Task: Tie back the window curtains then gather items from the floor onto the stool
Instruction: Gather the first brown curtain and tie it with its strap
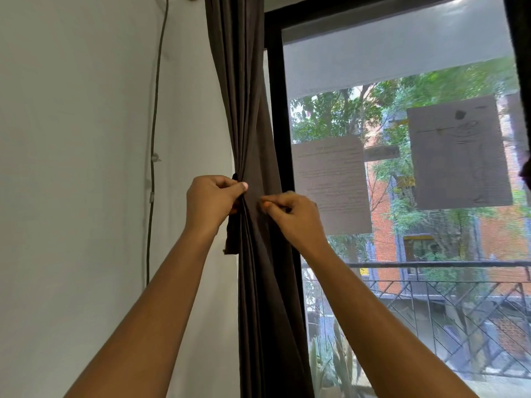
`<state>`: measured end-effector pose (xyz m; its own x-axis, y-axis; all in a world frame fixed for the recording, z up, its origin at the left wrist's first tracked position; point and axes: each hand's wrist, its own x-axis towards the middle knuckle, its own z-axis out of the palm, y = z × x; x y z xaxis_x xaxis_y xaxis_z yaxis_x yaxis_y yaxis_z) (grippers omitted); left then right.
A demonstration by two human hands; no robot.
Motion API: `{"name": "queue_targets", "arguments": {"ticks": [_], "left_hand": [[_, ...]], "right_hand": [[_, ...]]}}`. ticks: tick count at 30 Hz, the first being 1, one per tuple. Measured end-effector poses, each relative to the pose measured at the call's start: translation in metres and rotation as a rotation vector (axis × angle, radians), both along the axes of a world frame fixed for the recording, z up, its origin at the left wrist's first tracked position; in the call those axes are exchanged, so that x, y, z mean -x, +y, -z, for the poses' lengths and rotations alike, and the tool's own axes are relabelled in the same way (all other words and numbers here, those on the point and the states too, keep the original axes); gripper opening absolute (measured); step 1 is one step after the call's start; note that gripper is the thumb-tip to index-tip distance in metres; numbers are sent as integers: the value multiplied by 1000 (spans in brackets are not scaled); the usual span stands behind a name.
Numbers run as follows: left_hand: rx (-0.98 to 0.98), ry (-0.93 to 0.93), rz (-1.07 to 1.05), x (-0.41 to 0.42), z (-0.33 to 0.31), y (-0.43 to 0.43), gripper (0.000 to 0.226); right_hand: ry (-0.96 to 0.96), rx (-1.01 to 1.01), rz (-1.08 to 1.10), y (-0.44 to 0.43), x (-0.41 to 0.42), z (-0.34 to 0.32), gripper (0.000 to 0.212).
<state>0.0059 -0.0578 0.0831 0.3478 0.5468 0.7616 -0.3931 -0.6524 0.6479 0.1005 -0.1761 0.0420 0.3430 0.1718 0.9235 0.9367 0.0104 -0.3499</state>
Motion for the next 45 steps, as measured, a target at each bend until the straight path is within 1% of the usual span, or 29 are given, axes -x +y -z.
{"name": "queue_targets", "arguments": {"ticks": [2,3,4,5,6,7,8,9,11,14,17,20,23,26,28,30,32,34,37,39,41,43,45], "left_hand": [[-65,-12,-106,-2,3,1,11],[-98,-26,-142,-2,5,1,8],[-128,-36,-173,-2,6,1,8],[-159,-38,-203,-1,7,0,11],[-181,-33,-232,-2,6,-4,14],[-193,-28,-255,-2,6,-7,15],[-199,-24,-268,-2,5,-7,15],[-200,-21,-271,-2,5,-5,14],[-192,-21,-266,-3,5,1,12],[-188,-25,-271,-4,6,13,20],[-166,-19,-215,-5,12,18,30],[-149,-41,-156,-8,18,15,24],[-161,-75,-114,-7,20,9,19],[-191,-101,-72,-6,23,5,21],[-202,-116,-56,-4,24,4,21],[-192,-124,-49,-1,25,8,21],[-184,-121,-46,2,26,13,22],[-189,-119,-36,5,26,15,22],[-221,-137,-68,7,27,16,19],[-233,-143,-96,7,27,19,17],[-209,-130,-31,7,26,22,18],[-168,-103,82,8,25,25,20],[-130,-88,149,8,26,28,20]], "right_hand": [[122,-118,116,2,-15,-1,28],[187,-130,146,4,-21,-3,37],[270,-110,118,5,-23,-6,49],[372,-74,34,8,-27,-10,59],[482,-38,-78,8,-29,-13,66],[580,-1,-177,9,-31,-16,66],[629,30,-239,12,-31,-17,58],[626,38,-257,15,-33,-17,47],[576,-32,-212,20,-36,-14,26],[480,-151,-50,17,-30,-9,11],[331,-200,146,9,-14,-5,6],[159,-189,290,5,8,-3,8],[-51,-120,459,7,27,-5,12],[-186,-10,557,18,38,-9,8],[-220,16,528,24,39,-12,4],[-174,-25,371,25,37,-12,3],[-117,-73,226,25,36,-7,14],[-93,-82,187,27,38,1,23],[-46,-158,84,31,44,7,26],[-6,-205,52,31,46,8,26],[18,-175,46,30,47,6,25],[44,-128,-1,30,48,5,25],[61,-88,-50,31,48,5,27]]}}
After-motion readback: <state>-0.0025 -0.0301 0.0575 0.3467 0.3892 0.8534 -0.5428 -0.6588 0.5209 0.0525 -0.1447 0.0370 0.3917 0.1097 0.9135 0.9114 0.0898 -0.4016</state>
